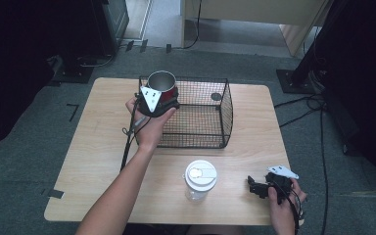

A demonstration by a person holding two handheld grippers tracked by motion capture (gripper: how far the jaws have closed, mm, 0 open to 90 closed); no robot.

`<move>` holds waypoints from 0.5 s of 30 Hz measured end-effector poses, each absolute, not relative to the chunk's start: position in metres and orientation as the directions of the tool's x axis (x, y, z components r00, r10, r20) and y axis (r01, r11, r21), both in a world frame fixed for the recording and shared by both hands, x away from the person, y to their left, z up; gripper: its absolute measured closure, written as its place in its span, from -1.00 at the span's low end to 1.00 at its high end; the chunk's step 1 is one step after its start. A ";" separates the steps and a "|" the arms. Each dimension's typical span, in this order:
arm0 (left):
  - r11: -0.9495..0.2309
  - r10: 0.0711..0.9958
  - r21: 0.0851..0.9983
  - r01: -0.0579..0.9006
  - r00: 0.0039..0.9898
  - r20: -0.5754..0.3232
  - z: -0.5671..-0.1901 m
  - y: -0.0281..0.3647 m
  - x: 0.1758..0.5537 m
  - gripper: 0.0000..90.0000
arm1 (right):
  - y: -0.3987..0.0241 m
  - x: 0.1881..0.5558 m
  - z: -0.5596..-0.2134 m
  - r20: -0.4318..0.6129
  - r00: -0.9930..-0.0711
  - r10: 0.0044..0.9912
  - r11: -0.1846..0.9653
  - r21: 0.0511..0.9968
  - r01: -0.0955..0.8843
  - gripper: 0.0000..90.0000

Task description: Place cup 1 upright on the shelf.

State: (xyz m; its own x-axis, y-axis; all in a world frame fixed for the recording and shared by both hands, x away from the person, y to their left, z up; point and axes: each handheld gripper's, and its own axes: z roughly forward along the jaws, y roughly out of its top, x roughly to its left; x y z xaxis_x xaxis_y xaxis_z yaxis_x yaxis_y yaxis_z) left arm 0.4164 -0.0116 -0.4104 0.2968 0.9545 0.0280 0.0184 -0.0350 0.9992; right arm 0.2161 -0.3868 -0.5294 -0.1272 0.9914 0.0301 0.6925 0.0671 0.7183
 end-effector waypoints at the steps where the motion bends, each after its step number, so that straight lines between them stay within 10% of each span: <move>1: -0.029 0.954 0.999 0.019 0.300 0.022 -0.411 -0.013 0.418 -0.82 | -0.387 0.216 -0.529 0.030 -0.127 0.991 0.067 0.719 0.692 -1.00; 15: -0.070 0.955 0.990 0.126 0.296 0.029 -0.433 -0.027 0.442 -0.82 | -0.387 0.216 -0.529 0.030 -0.127 0.991 0.067 0.718 0.693 -1.00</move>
